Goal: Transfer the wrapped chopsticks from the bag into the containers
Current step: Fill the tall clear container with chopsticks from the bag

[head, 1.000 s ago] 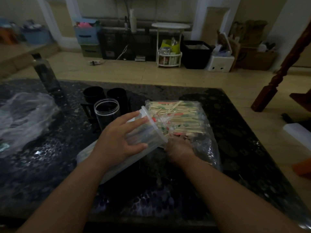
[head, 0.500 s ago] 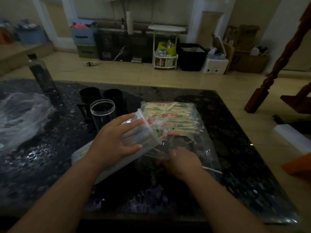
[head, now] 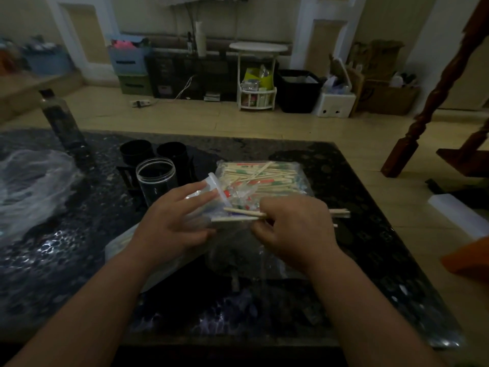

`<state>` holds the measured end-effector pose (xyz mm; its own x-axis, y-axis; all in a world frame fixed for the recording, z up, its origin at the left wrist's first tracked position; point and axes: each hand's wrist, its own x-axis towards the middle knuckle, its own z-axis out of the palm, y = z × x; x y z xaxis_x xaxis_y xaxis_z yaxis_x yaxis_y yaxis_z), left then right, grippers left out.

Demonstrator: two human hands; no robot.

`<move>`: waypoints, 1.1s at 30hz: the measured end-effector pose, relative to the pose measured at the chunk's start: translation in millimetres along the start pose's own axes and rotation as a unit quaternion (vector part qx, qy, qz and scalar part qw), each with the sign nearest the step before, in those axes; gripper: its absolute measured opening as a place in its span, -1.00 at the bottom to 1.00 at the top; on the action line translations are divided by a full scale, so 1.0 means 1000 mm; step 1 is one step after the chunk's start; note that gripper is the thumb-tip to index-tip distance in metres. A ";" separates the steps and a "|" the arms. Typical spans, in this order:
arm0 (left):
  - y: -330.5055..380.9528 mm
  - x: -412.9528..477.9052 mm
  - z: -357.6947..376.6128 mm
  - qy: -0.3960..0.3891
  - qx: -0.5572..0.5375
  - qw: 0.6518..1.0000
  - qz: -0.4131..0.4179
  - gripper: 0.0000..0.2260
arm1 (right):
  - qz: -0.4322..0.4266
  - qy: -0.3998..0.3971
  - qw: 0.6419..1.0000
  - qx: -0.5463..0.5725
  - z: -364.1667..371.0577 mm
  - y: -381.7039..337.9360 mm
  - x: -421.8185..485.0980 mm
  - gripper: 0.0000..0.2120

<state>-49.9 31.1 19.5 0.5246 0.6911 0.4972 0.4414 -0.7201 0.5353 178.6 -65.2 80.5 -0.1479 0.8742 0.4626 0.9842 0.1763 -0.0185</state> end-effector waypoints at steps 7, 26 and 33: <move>0.003 0.000 0.002 0.008 0.005 1.000 -0.002 -0.42 | -0.032 0.190 0.978 0.078 0.022 0.016 -0.001 -0.72; 0.004 0.001 0.003 -0.009 0.065 0.998 0.018 -0.39 | 0.311 0.300 0.695 0.575 0.015 -0.006 0.012 -0.66; 0.002 0.002 0.006 -0.013 0.054 0.998 0.027 -0.39 | 0.331 0.163 0.704 0.607 0.018 -0.002 0.016 -0.71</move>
<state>-44.1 30.6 17.7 0.5680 0.6497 0.5053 0.4862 -0.7602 0.4309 172.4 -43.7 71.6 0.5288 0.8311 0.1724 -0.0108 0.2097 -0.9777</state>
